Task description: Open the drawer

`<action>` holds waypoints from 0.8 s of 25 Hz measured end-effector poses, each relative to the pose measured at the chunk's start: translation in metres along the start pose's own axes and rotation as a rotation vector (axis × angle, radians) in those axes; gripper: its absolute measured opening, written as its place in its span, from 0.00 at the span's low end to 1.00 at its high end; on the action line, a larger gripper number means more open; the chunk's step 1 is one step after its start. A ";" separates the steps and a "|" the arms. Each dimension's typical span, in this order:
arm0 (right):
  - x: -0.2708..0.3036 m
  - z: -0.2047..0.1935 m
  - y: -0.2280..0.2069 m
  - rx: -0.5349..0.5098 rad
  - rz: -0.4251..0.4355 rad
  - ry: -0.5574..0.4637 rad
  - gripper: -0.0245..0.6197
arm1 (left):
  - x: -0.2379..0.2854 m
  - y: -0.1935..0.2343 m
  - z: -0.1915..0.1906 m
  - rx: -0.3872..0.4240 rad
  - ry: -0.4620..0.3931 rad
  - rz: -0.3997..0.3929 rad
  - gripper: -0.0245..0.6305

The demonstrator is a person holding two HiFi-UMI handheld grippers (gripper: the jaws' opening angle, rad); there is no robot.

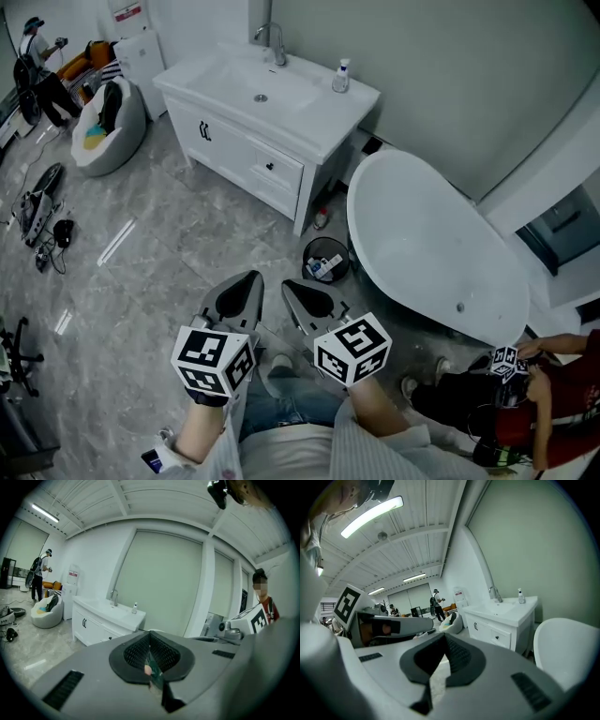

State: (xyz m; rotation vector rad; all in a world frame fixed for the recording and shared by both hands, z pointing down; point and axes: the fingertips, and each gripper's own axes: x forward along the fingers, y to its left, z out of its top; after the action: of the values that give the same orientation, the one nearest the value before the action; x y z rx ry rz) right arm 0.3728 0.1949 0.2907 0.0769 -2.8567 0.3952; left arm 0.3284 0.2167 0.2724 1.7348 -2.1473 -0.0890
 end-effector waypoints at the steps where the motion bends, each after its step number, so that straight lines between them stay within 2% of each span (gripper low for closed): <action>1: 0.003 0.000 -0.001 -0.003 -0.003 0.003 0.05 | 0.003 0.002 0.001 0.001 0.000 -0.006 0.06; 8: 0.045 0.000 -0.011 0.009 -0.034 0.034 0.05 | 0.029 0.036 0.012 -0.004 0.012 -0.048 0.06; 20: 0.166 0.025 -0.027 0.054 -0.101 0.051 0.05 | 0.068 0.160 0.055 -0.005 0.048 -0.068 0.06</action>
State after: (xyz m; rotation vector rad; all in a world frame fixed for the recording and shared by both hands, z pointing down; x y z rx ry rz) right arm 0.2083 0.1594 0.3172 0.2165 -2.7782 0.4472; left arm 0.1507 0.1795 0.2836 1.7893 -2.0524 -0.0707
